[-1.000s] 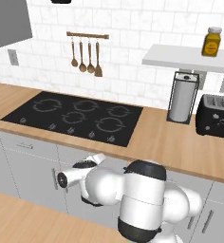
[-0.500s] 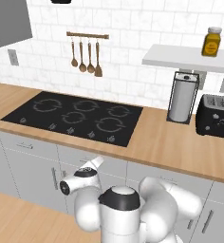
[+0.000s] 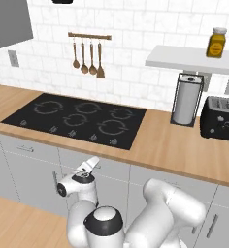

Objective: Take a straw from the drawer in front and place it inside the glass cup on the dining counter.

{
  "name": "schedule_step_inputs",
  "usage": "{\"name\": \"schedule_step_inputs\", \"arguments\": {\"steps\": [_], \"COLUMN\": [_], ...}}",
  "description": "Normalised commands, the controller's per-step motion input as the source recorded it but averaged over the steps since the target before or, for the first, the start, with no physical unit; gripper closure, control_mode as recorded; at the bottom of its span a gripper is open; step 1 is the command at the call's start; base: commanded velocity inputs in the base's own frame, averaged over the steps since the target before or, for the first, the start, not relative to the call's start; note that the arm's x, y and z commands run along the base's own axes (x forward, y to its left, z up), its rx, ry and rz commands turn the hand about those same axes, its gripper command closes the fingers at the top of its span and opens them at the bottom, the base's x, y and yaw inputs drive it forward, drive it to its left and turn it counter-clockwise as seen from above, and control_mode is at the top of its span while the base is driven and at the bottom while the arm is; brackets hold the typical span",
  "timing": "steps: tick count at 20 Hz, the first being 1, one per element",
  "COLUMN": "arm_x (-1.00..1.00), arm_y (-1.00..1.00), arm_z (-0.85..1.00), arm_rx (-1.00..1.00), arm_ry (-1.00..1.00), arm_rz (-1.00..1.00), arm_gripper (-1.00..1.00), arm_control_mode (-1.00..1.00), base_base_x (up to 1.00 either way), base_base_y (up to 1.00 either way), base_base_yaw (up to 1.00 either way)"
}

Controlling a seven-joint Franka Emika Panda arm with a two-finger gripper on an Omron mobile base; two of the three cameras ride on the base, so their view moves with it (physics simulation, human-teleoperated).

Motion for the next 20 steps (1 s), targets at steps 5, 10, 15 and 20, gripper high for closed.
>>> {"name": "schedule_step_inputs", "arguments": {"steps": [5,10,15,20], "arm_x": [0.39,0.34,0.47,0.59], "arm_y": [0.06,0.19,0.12,0.00], "arm_z": [-0.32,-0.43,-0.35,-0.33], "arm_rx": [-0.13,-0.17,-0.04,0.00], "arm_ry": [0.03,0.10,0.17,0.14], "arm_rz": [0.00,0.00,0.00,0.01], "arm_gripper": [-1.00,-1.00,-1.00,-1.00], "arm_control_mode": [-1.00,-1.00,-1.00,-1.00], "base_base_x": [0.00,0.00,0.00,0.00], "base_base_y": [0.00,0.00,0.00,0.00], "base_base_yaw": [0.00,0.00,0.00,0.00]}}
